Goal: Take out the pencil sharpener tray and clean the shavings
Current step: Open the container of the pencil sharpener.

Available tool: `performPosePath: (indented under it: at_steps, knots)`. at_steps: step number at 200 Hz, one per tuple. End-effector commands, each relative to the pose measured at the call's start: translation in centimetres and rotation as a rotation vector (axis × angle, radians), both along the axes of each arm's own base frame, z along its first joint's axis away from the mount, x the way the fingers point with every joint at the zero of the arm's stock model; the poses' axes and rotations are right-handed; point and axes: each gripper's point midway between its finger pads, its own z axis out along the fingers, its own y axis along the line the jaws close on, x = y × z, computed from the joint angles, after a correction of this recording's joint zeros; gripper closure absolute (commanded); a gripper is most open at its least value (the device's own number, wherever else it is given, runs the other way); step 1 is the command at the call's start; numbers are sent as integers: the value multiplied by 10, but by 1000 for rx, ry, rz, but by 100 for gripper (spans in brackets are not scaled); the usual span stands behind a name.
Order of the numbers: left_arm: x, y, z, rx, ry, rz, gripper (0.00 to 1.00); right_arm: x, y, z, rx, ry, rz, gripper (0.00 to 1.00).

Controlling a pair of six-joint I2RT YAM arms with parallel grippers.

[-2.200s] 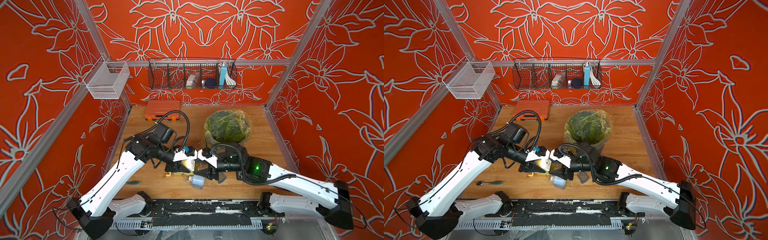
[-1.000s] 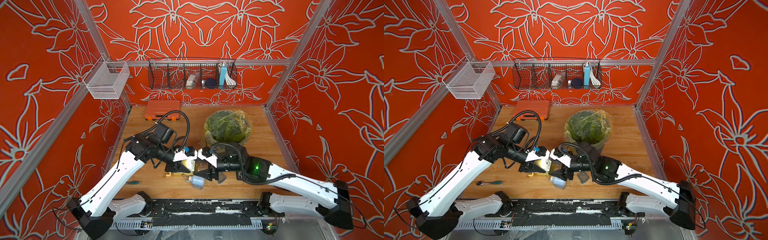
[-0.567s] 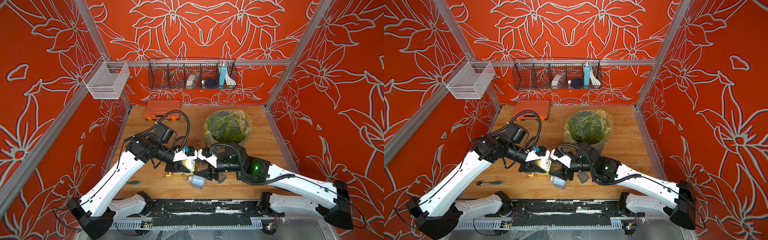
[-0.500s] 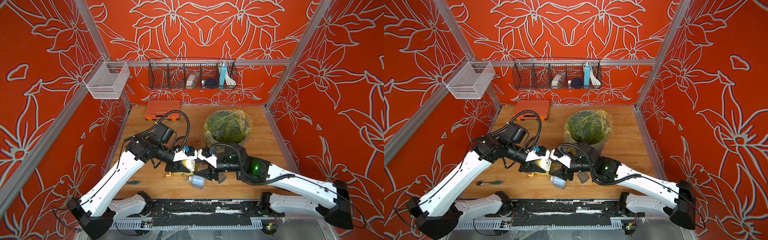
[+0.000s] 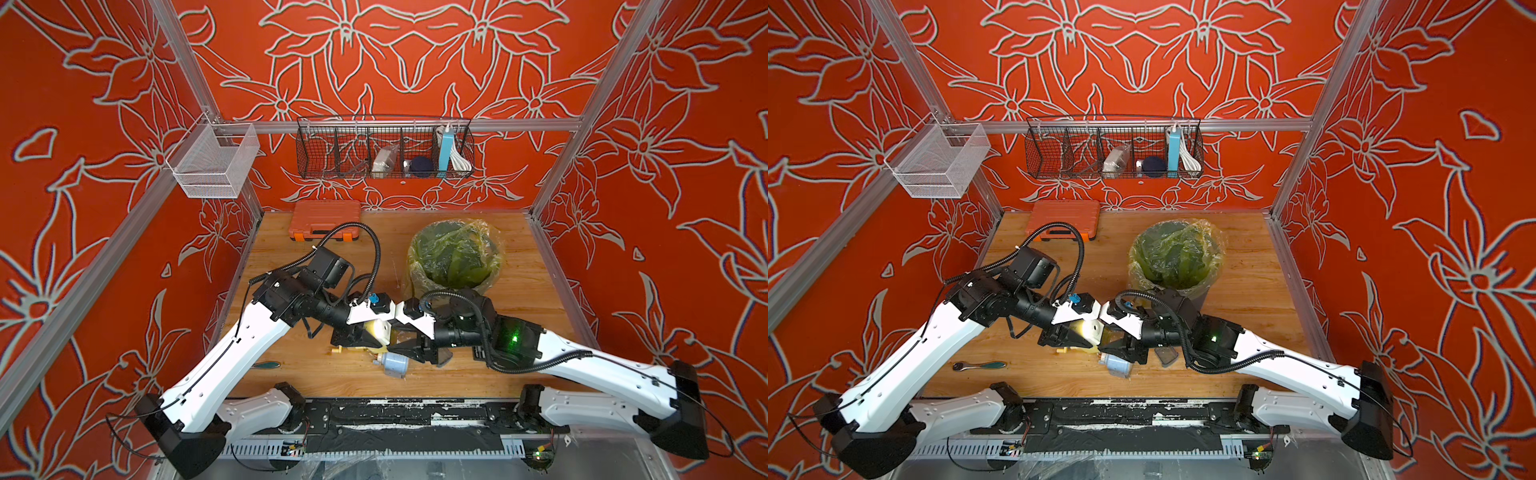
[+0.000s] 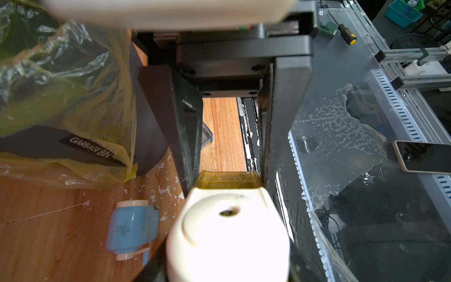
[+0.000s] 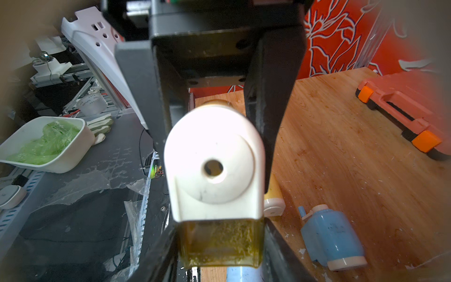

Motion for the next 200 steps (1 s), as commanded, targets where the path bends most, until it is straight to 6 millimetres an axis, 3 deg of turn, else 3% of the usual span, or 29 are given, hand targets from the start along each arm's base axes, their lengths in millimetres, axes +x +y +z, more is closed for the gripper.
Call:
performPosePath:
  at_steps: [1,66,174,200]
  knots:
    - [-15,6,-8,32,21,-34,100,14,-11,19,70,-25,-105,100]
    - [-26,10,-32,142,52,-74,100,6,-23,25,72,-31,-87,100]
    - [-12,4,-22,110,2,-44,100,-6,-62,25,44,-62,-118,100]
    - [-7,8,-21,123,-16,-29,100,1,-76,36,59,-69,-201,100]
